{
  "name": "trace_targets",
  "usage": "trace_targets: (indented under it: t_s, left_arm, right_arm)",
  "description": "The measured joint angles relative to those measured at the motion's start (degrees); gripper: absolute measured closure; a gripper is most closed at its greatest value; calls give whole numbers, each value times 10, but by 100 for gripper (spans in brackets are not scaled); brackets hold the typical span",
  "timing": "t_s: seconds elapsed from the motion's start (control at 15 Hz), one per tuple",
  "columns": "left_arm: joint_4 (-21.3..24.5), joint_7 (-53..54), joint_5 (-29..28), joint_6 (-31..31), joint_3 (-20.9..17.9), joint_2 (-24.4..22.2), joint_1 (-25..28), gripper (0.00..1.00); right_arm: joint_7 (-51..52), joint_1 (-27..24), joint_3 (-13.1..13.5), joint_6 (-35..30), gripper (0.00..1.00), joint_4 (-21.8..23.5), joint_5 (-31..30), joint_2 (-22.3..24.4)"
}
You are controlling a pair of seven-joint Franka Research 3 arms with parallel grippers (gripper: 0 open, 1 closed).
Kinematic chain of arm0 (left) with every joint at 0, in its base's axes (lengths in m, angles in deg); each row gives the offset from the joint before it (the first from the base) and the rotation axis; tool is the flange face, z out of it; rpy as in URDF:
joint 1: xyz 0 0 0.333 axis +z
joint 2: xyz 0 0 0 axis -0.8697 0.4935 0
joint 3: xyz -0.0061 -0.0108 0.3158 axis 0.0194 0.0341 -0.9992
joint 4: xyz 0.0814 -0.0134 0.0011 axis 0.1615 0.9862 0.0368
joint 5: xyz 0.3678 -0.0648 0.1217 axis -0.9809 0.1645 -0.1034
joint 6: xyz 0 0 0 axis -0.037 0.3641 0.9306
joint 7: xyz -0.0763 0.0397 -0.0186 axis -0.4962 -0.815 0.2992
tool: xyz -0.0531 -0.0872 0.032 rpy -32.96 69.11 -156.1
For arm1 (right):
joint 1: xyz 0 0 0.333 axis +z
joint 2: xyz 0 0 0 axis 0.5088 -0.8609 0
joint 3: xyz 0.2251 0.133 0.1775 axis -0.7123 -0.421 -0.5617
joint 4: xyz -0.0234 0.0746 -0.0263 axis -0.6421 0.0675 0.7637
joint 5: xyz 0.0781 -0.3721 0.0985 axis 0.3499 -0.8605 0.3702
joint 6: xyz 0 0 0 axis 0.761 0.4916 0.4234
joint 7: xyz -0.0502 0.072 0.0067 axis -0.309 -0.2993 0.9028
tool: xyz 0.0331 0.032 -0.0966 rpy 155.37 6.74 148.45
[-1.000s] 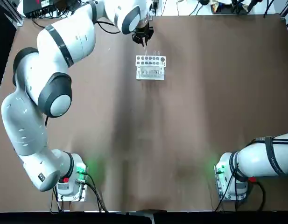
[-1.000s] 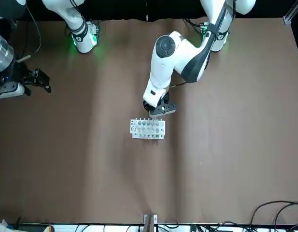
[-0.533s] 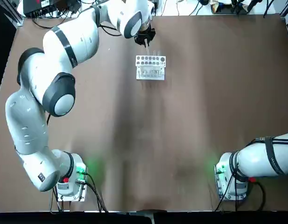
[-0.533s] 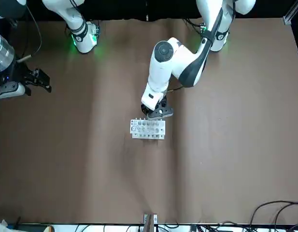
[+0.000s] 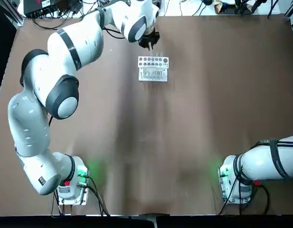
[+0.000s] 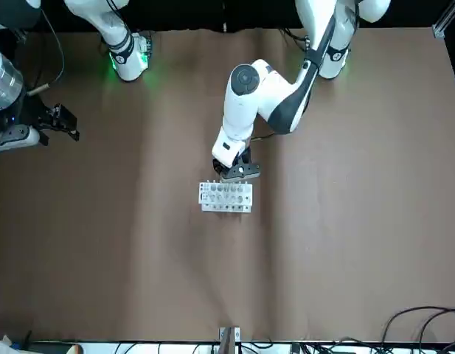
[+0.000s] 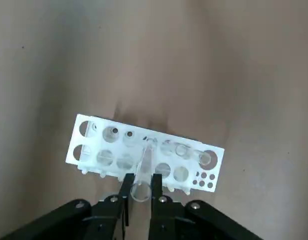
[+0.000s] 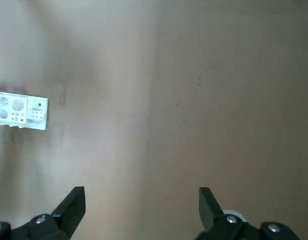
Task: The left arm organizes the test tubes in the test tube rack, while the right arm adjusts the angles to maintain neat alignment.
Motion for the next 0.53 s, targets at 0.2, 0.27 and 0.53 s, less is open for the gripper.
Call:
trace_targets:
  t_s: [0.2,0.27,0.53]
  left_arm:
    - [0,0,-1,0,0,4,-4,82]
    - [0,0,-2,-1,0,6,-4,82]
    - [0,0,-14,-1,0,10,-4,82]
  right_arm:
    - [0,0,0,-2,0,0,0,0]
    - [0,0,0,-4,0,0,0,0]
    - [0,0,0,-6,0,0,0,0]
